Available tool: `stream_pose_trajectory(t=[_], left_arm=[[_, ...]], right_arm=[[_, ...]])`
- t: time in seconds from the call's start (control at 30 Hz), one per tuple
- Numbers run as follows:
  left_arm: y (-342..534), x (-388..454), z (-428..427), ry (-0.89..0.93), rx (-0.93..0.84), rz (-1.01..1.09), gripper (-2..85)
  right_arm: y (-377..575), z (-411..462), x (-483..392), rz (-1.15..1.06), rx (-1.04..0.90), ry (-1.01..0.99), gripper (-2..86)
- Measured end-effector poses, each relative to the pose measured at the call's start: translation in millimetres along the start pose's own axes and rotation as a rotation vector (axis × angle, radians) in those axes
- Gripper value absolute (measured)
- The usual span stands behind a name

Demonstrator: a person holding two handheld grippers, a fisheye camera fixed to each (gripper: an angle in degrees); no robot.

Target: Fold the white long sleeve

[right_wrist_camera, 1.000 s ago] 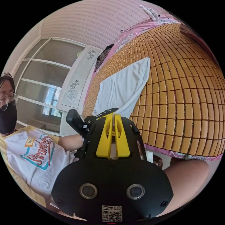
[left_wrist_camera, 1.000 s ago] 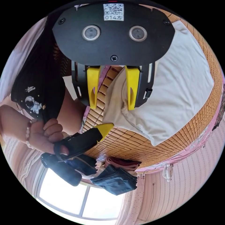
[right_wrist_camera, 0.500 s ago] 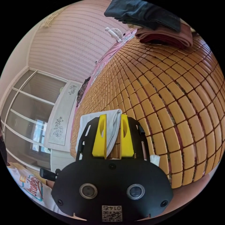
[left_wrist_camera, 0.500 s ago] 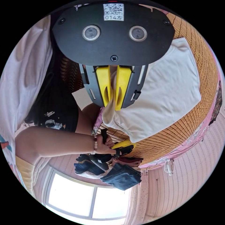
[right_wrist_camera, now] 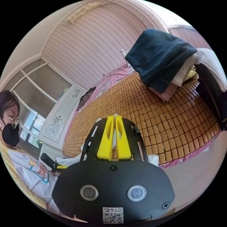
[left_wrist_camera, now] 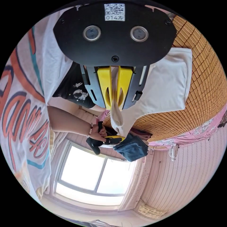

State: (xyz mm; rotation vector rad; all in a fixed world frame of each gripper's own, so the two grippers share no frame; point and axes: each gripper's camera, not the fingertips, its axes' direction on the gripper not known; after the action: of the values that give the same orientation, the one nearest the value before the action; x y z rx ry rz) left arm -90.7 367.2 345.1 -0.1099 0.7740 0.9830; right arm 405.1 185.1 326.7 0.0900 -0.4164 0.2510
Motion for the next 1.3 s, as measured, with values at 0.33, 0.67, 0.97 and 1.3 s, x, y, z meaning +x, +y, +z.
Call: stream_pose_trajectory(t=[0.33,0.67,0.97,1.3], left_arm=[[48.6,-82.1,-60.7,-0.316,-0.027,-0.433,5.0],[97.5,-123.7,-85.0,-0.513,-0.115,-0.685,11.6],[98.3,-112.3,-50.3,-0.586,-0.334,-0.541,5.8],[86.9,-27.9,-128.6,-0.540,-0.141,-0.309,1.9]], right_arm=[[-57.3,187.8,-103.5,-0.194,-0.309,-0.013,6.1],[-34.2,265.3,-119.6,-0.476,-0.438,0.250,13.3],[-12.3,305.3,-152.3,-0.701,-0.557,0.219,5.3],[-15.4,189.4,-162.9,-0.607,-0.279,-0.136,0.9]])
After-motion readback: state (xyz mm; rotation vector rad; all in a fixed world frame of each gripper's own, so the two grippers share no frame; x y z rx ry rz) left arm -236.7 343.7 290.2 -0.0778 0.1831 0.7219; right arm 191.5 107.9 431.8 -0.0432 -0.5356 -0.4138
